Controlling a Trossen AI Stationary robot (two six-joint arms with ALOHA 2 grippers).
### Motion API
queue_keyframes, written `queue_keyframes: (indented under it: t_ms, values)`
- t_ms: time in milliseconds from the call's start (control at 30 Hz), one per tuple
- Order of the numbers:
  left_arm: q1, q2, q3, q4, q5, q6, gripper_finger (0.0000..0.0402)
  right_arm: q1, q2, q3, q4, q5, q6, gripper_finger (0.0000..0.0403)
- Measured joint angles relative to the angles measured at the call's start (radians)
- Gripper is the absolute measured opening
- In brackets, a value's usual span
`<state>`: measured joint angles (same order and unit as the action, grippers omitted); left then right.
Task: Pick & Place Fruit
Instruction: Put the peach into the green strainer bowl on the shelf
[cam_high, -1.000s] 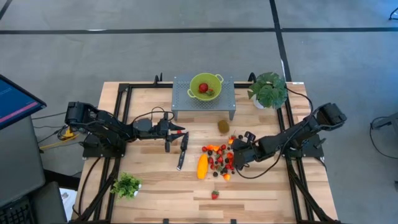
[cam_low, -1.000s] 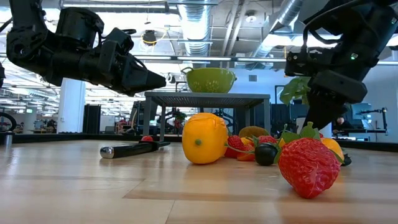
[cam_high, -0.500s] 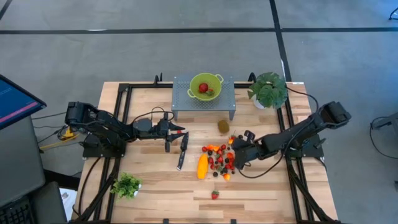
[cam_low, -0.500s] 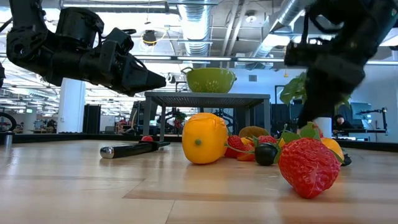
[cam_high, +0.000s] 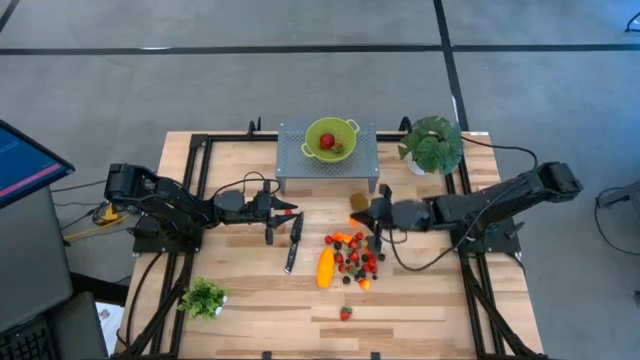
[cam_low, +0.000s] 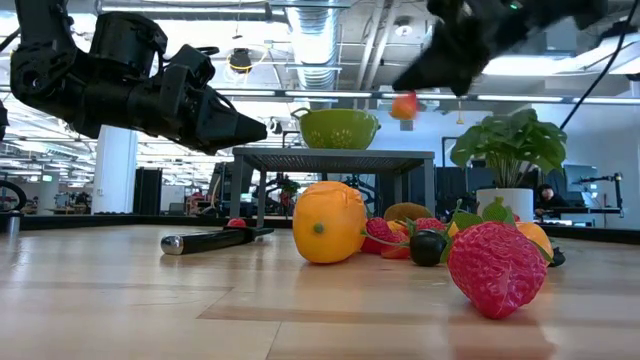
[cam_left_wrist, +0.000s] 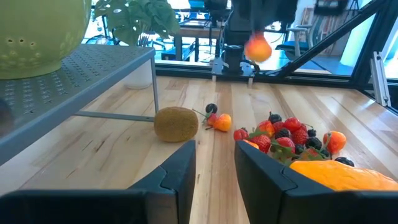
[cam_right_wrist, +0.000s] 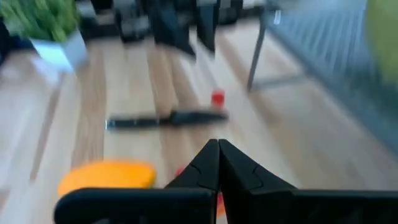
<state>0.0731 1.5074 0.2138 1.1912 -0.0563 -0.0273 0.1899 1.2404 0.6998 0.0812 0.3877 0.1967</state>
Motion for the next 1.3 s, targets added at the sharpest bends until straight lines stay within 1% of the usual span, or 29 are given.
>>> queue_keyframes:
  t_ms: [200, 333, 433, 500, 633, 800, 967, 1100, 1200, 1300]
  values:
    - [0.0, 0.0, 0.0, 0.0, -0.004, 0.0, 0.0106, -0.12, 0.011, 0.004, 0.203, -0.078, -0.122, 0.0]
    - [0.0, 0.0, 0.0, 0.0, -0.004, 0.0, 0.0106, -0.199, 0.025, 0.046, 0.234, -0.115, -0.152, 0.0]
    - [0.0, 0.0, 0.0, 0.001, -0.004, 0.0, 0.0106, -0.25, 0.024, 0.084, 0.267, -0.18, -0.177, 0.0]
    - [0.0, 0.0, 0.0, 0.001, -0.004, 0.0, 0.0106, -0.28, 0.024, 0.113, 0.269, -0.204, -0.193, 0.0]
    - [0.0, 0.0, 0.0, 0.002, -0.004, 0.0, 0.0106, -0.338, 0.024, 0.162, 0.27, -0.208, -0.208, 0.0]
    - [0.0, 0.0, 0.0, 0.002, -0.003, 0.0, 0.0106, -0.427, 0.024, 0.178, 0.275, -0.207, -0.231, 0.0]
    - [0.0, 0.0, 0.0, 0.003, -0.003, 0.0, 0.0106, -0.509, 0.027, 0.178, 0.276, -0.207, -0.189, 0.0]
    - [0.0, 0.0, 0.0, 0.004, -0.002, 0.0, 0.0106, -0.538, 0.091, 0.177, 0.307, -0.207, -0.189, 0.0]
    - [0.0, 0.0, 0.0, 0.005, 0.001, 0.0, 0.0106, -0.551, 0.155, 0.178, 0.384, -0.21, -0.206, 0.0]
    - [0.0, 0.0, 0.0, 0.005, 0.001, 0.0, 0.0106, -0.571, 0.199, 0.177, 0.423, -0.21, -0.219, 0.0]
